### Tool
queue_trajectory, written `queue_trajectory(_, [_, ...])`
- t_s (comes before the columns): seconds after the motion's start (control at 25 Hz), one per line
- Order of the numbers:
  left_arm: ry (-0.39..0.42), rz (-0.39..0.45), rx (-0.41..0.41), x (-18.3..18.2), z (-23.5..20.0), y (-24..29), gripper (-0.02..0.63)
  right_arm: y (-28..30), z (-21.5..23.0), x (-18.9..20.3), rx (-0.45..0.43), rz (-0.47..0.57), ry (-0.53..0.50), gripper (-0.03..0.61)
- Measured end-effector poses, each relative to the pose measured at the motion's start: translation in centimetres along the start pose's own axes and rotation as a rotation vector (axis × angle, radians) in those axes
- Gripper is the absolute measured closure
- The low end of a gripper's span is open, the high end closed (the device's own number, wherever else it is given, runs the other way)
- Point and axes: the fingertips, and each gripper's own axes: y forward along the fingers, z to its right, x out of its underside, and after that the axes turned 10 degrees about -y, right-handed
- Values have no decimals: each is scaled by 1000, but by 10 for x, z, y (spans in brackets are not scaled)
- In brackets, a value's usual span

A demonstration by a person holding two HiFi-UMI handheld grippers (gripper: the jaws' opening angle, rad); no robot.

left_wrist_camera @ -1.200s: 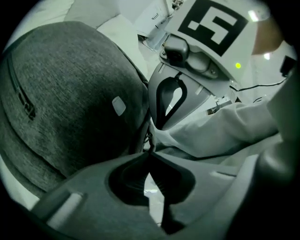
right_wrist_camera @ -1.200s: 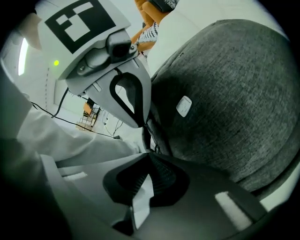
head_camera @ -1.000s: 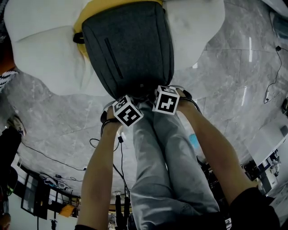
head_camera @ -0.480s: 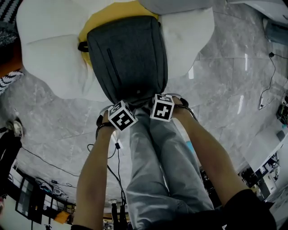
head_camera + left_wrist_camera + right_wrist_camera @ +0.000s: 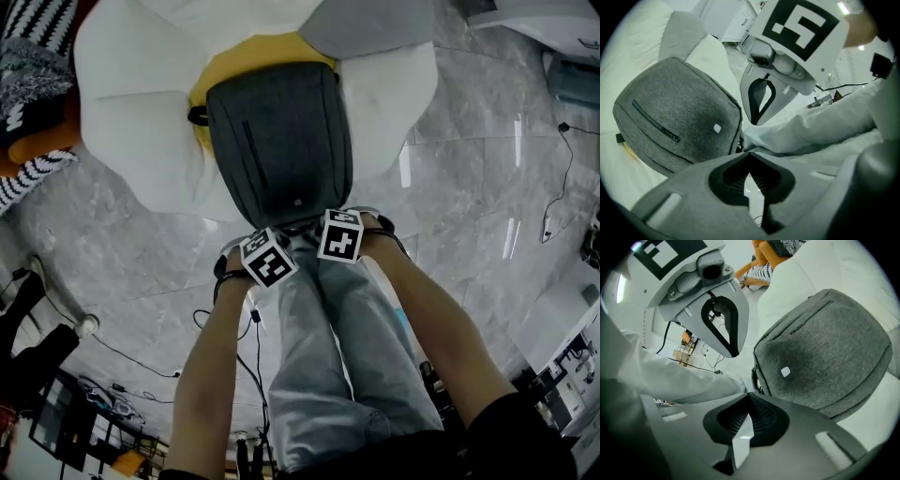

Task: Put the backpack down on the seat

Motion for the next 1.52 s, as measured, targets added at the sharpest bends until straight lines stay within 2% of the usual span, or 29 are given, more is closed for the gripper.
queue_trajectory(0.36, [56, 21, -27, -2, 17, -46, 615, -41, -21, -34, 12, -2, -74, 575])
queue_trajectory(0.52, [53, 35, -45, -9, 25, -69, 615, -66, -30, -47, 16, 3, -84, 575])
queue_trajectory(0.68, [46, 65, -53, -16, 42, -105, 614, -100, -43, -61, 34, -15, -143, 575])
queue_trajectory(1.0, [23, 136, -159, -34, 62, -180, 615, -176, -52, -106, 126, -10, -262, 577])
queue_trajectory(1.24, [78, 146, -222, -43, 89, -243, 614, -241, -75, -123, 198, -69, -351, 575])
queue_trajectory(1.52, [170, 197, -400, -73, 108, -344, 614, -327, -85, -160, 361, -35, -427, 574])
